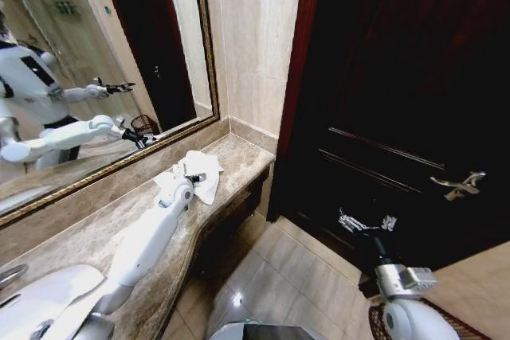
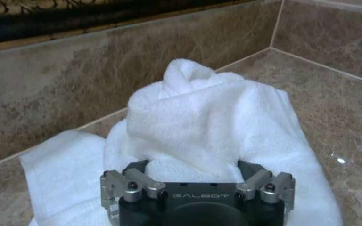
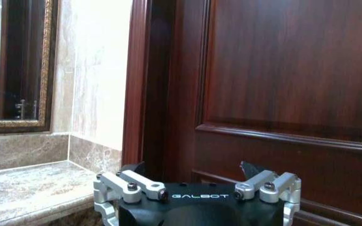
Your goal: Discard the used towel into the hamper.
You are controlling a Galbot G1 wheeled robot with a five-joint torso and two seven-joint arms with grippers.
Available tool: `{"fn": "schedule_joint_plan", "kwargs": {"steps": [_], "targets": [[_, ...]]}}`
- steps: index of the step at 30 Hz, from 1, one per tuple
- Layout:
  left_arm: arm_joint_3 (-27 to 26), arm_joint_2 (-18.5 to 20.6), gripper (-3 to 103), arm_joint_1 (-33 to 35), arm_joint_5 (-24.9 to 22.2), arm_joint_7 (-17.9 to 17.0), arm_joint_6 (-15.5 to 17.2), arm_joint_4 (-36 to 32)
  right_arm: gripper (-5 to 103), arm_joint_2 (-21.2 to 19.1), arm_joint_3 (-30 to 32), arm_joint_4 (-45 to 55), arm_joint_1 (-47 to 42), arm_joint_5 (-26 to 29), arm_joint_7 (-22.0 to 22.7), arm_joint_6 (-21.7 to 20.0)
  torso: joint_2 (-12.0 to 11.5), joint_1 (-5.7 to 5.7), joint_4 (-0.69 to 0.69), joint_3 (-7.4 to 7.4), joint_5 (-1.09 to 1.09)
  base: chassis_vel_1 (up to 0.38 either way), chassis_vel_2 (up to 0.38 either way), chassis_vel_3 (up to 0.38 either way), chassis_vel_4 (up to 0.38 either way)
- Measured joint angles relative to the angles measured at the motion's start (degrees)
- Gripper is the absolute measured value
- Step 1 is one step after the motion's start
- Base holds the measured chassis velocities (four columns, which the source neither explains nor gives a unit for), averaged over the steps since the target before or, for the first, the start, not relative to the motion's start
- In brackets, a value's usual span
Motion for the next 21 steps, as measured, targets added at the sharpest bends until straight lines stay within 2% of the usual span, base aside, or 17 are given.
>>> {"fn": "schedule_joint_plan", "kwargs": {"steps": [5,7,11,13,14,17,21], "targets": [[0.03,-0.36,85,-0.03,0.89,0.55,-0.21,0.33,100,-0.02,0.01,-0.56,0.15,0.08,0.05,0.48,0.0,0.0,0.0,0.0,0.0,0.0,0.0,0.0,0.0],[0.14,-0.55,77,0.15,2.24,1.09,-0.55,0.55,100,0.03,-0.04,-0.94,0.19,0.08,0.05,1.09,0.0,0.0,0.0,0.0,0.0,0.0,0.0,0.0,0.0],[0.1,-0.89,70,0.38,2.82,1.36,-0.96,0.84,100,0.01,-0.01,-1.15,0.15,0.08,0.06,1.46,0.0,0.0,0.0,0.0,0.0,0.0,0.0,0.0,0.0],[-0.05,-1.21,62,0.64,3.14,1.51,-1.21,1.0,100,-0.07,0.1,-1.42,0.12,0.09,0.06,1.79,0.0,0.0,0.0,0.0,0.0,0.0,0.0,0.0,0.0],[-0.05,-1.21,62,0.64,3.14,1.51,-1.21,1.0,100,-0.07,0.1,-1.42,0.12,0.09,0.06,1.79,0.0,0.0,0.0,0.0,0.0,0.0,0.0,0.0,0.0],[-0.23,-1.45,50,0.97,3.75,1.58,-1.51,0.98,100,-0.04,0.16,-1.46,0.08,0.06,0.06,2.02,0.0,0.0,0.0,0.0,0.0,0.0,0.0,0.0,0.0],[-0.38,-1.32,43,1.05,3.83,1.67,-1.67,0.72,100,0.01,0.11,-1.73,0.19,-0.02,0.06,2.16,0.0,0.0,-0.01,0.0,0.0,0.0,0.0,0.0,0.0]]}}
